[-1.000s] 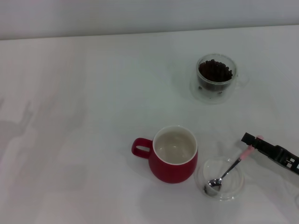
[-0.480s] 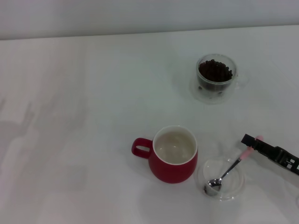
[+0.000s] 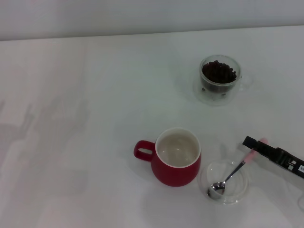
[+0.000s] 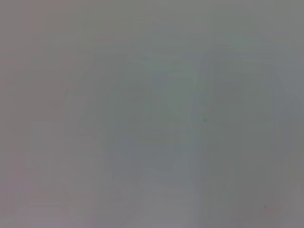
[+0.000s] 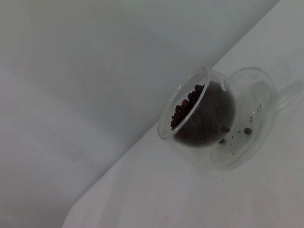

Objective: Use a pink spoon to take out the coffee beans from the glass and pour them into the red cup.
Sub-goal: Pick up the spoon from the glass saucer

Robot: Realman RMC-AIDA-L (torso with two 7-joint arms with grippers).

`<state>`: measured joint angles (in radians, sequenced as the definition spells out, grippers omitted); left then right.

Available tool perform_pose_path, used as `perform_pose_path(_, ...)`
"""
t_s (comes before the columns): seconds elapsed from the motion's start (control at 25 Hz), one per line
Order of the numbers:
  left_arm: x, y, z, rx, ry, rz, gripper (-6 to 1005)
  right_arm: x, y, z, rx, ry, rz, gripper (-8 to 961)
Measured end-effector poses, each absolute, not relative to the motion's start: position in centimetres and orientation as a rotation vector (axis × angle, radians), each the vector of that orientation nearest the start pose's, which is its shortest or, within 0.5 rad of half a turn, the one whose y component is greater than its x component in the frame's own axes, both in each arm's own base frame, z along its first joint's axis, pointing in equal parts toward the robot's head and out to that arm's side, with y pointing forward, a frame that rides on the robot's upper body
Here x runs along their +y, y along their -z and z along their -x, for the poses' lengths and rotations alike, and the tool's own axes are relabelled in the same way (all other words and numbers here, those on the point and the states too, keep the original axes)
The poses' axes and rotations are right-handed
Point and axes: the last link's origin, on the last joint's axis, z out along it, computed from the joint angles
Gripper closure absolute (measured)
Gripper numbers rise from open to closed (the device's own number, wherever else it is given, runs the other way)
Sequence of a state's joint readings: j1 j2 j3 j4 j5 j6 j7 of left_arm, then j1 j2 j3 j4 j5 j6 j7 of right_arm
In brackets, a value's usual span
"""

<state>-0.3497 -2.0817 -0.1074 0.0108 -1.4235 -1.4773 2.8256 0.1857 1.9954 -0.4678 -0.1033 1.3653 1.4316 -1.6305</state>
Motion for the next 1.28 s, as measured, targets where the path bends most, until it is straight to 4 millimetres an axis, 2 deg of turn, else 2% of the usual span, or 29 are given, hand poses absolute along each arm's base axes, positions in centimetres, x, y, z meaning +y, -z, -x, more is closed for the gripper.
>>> perform_pose_path(0.44, 27.77, -0.41, 34.26, -0.443, 0.827, 1.657, 255, 19.41, 2.21, -38.84, 1.724, -1.07, 1.81, 570)
perform_pose_path(1.08, 27.84, -0.54, 34.46, -0.45, 0.817, 1.648, 254, 19.52, 2.34, -38.27, 1.726, -1.106, 1.824, 780)
perform_pose_path(1.28, 27.91, -0.59, 34.51, -0.449, 0.813, 1.647, 254, 19.54, 2.31, -38.12, 1.729, -1.122, 1.822, 788)
